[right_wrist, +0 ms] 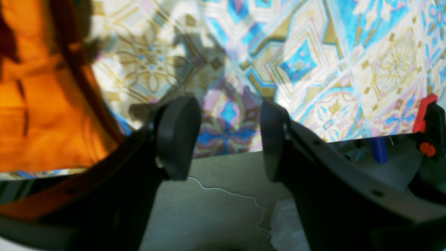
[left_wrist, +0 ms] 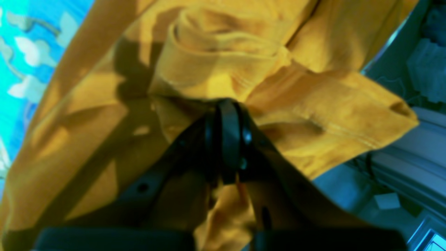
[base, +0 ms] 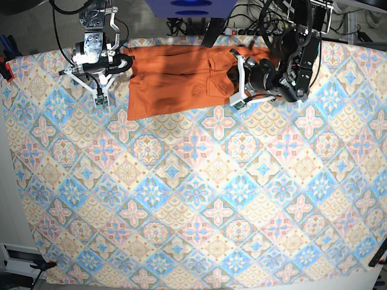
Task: Fold the T-shirt properly
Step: 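Drag the strip end with the left gripper toward the shirt's middle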
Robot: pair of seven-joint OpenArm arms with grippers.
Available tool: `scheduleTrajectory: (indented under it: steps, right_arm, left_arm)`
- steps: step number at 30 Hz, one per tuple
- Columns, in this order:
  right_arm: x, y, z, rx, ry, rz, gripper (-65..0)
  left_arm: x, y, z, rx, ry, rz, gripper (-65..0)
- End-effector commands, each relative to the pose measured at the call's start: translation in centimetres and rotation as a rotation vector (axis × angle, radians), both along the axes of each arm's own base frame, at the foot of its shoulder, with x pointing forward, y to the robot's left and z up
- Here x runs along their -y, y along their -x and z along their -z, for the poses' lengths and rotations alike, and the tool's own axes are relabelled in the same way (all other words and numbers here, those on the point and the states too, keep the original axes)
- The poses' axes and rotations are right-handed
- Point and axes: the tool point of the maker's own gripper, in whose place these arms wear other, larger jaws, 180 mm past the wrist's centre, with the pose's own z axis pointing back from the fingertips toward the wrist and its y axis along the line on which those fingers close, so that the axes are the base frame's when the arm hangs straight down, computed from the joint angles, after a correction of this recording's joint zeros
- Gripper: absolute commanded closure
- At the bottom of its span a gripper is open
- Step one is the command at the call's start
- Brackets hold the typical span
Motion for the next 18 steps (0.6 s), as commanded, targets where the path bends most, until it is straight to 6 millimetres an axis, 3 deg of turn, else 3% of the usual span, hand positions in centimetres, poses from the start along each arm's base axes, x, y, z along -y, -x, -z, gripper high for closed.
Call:
scheduleTrajectory:
  steps: [1,4,8,12,15,18]
  right_arm:
    - [0.3,-0.6,-0.6,0.025,0.011,0.000,-30.3]
    - [0.3,-0.6,-0.6,0.025,0.011,0.000,-30.3]
    - [0.3,-0.6,-0.6,0.027,0.011,0.000,-30.3]
    - [0.3,-0.5,-0.6,0.025,0.011,0.000,-30.3]
    - [0.3,-0.5,-0.5,0.025,0.012,0.002,-30.3]
    - [0.4,-0.5,-0.6,0.025,0.013,0.004,-30.3]
  left_arm:
    - [0.0,-0.1,-0.7,0.015,-0.007,0.026,-0.6]
    - [1.4,-0.4,-3.3,0.098,-0.005,0.101,-0.6]
    - [2.6,-2.2,-7.3,0.254,0.027,0.125,-0.6]
    - [1.8,-4.0,-8.8,0.318,0.021,0.091,-0.6]
    - [0.2,-5.0,-9.0,0.334,-0.004,0.040,-0.6]
    - [-4.0,-6.0,-9.1,0.347,-0.068,-0.086,-0.6]
